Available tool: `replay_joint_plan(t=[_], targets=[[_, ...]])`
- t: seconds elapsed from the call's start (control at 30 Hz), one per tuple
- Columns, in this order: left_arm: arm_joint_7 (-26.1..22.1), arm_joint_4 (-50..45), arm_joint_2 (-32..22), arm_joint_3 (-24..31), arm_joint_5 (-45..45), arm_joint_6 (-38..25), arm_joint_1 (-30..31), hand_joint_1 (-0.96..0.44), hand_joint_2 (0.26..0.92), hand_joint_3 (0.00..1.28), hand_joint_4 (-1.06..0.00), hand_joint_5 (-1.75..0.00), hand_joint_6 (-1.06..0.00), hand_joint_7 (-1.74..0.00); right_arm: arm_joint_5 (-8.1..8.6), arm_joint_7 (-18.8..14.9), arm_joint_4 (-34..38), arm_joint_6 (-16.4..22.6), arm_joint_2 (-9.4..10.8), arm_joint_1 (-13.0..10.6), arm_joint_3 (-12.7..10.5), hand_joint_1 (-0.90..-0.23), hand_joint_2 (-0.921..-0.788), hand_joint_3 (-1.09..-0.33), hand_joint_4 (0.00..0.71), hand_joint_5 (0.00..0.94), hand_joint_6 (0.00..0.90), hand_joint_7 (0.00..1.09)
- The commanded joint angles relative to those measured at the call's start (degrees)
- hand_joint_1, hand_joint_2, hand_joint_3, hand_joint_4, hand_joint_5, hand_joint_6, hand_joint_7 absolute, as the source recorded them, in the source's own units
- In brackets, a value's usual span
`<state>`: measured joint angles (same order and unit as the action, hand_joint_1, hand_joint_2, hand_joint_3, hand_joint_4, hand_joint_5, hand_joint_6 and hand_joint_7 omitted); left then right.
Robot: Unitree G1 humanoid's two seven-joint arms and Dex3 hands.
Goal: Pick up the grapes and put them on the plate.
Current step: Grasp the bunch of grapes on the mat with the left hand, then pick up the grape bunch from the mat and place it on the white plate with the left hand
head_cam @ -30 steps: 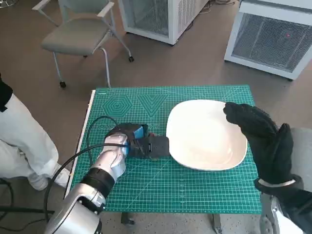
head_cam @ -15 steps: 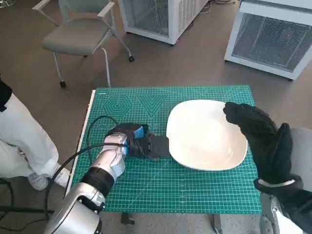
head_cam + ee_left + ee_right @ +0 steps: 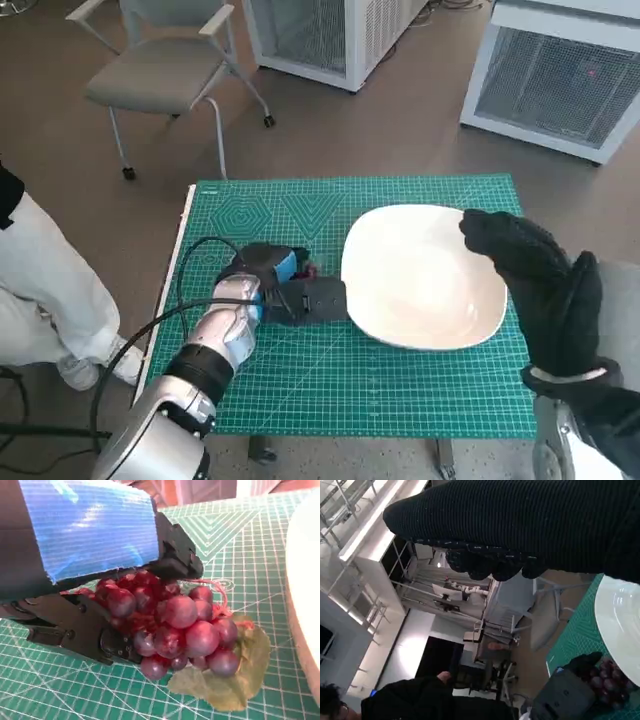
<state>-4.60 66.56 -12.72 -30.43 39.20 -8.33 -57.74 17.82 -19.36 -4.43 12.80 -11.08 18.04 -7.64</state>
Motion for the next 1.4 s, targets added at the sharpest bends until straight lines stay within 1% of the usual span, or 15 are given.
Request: replay_joint_plan(t=[0.03, 0.4, 0.73, 1.2, 1.23, 1.27, 1.37, 1.4], targets=[[0.2, -0.2, -0.1, -0.3, 0.1, 0.1, 0.6, 0.2, 0.92, 0.18, -0.41, -1.74, -0.53, -0.02, 0.01, -0.1, 0.7, -1.1, -0.3, -0.5, -0.2, -0.515, -0.921, -0.623, 0.275, 0.422, 0.111, 0.93], [-0.8, -1.7, -1.1, -0.4, 0.2, -0.2, 0.4, 0.21, 0.891, 0.18, -0.47, -1.75, -0.5, -0.01, -0.35, -0.1, 1.1, -0.7, -0.3, 0.1, -0.3, -0.515, -0.921, -0.622, 0.275, 0.422, 0.112, 0.93], [-1.0, -1.6, -1.5, 0.0, -0.2, 0.0, 0.1, 0.2, 0.881, 0.19, -0.49, -1.75, -0.44, 0.0, -0.82, 0.0, 1.7, 0.0, -0.1, 0.5, -0.1, -0.514, -0.921, -0.622, 0.275, 0.421, 0.114, 0.93], [-1.9, -3.1, -2.2, 0.9, -1.5, 0.1, 0.4, 0.18, 0.868, 0.19, -0.49, -1.75, -0.44, 0.0, -1.08, 0.0, 2.0, 0.6, -0.2, 0.7, -0.1, -0.516, -0.921, -0.623, 0.277, 0.418, 0.116, 0.93], [-2.1, -3.3, -2.3, 0.9, -1.6, 0.0, 0.4, 0.19, 0.859, 0.21, -0.49, -1.74, -0.44, 0.0, -1.09, 0.1, 2.0, 0.6, -0.2, 0.7, -0.1, -0.516, -0.921, -0.623, 0.277, 0.418, 0.116, 0.93], [-2.3, -3.6, -2.5, 1.0, -1.7, 0.0, 0.4, 0.21, 0.831, 0.29, -0.49, -1.73, -0.45, -0.01, -1.1, 0.1, 2.0, 0.7, -0.2, 0.7, -0.1, -0.517, -0.921, -0.623, 0.277, 0.418, 0.116, 0.93], [-3.0, -4.6, -2.9, 1.3, -1.9, -0.4, 0.4, 0.32, 0.694, 0.64, -0.47, -1.67, -0.47, -0.01, -1.08, 0.0, 2.0, 0.7, -0.2, 0.6, -0.2, -0.518, -0.921, -0.623, 0.278, 0.417, 0.116, 0.92], [-3.3, -5.0, -3.1, 1.4, -2.0, -0.6, 0.4, 0.35, 0.664, 0.71, -0.47, -1.66, -0.47, -0.01, -1.07, 0.0, 2.0, 0.7, -0.2, 0.6, -0.2, -0.518, -0.921, -0.623, 0.278, 0.417, 0.116, 0.92]])
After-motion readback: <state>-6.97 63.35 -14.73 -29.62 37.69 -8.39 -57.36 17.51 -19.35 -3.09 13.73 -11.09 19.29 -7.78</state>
